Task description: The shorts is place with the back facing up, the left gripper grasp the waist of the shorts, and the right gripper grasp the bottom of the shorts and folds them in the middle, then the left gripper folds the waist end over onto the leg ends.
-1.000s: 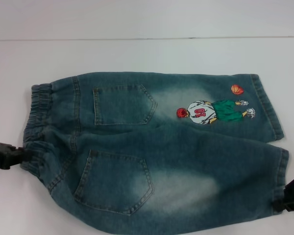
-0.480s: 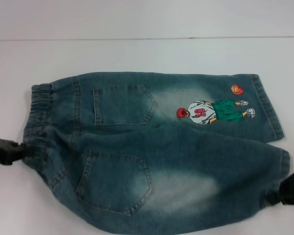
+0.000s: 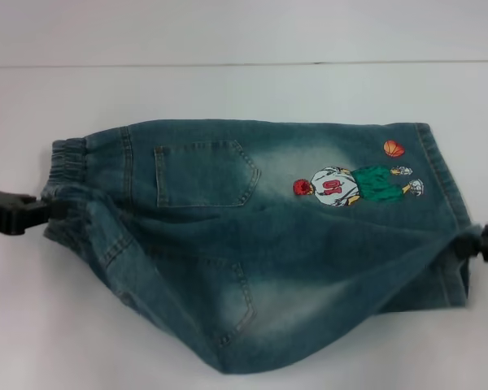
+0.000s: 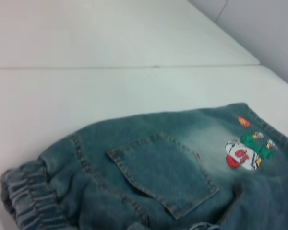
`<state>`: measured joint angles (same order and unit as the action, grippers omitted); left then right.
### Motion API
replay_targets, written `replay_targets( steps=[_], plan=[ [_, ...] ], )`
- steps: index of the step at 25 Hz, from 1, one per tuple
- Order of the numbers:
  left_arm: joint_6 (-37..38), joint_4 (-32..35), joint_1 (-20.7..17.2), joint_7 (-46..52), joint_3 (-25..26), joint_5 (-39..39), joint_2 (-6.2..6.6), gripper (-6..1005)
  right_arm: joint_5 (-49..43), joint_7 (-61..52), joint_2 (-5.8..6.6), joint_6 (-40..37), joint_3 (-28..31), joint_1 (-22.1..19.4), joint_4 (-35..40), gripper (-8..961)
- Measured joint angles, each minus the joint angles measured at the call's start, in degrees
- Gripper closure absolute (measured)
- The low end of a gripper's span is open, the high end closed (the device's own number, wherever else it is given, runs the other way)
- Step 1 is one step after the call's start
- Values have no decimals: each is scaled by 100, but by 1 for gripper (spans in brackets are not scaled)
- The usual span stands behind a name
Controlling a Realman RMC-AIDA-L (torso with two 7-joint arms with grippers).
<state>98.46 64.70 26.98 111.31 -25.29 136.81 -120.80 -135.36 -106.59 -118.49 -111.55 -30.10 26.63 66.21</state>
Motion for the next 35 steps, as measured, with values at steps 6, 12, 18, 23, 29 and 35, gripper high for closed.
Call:
replay_targets(
  steps=[6,12,18,23,29,35],
  plan=[
    [-353,33,1,334,85,-189,32,937,454,61,50,258,689,-18,-48,944],
    [-925,33,7,525,88,-224,15,937,605,65,87,991,786,11,-215,943],
    [-1426,-29,10,581,49,-226,-9,937,636,66,124,1936,788,108,-566,943],
    [-1738,-132,57,605,-35,-211,-31,936,655,78,141,2541,703,256,-768,943],
    [-2046,-247,121,601,-251,-225,-69,938,642,176,129,3176,386,445,-1012,943],
    [-2352,-352,195,607,-506,-224,-103,939,598,159,107,3743,-57,564,-1214,944]
  ],
)
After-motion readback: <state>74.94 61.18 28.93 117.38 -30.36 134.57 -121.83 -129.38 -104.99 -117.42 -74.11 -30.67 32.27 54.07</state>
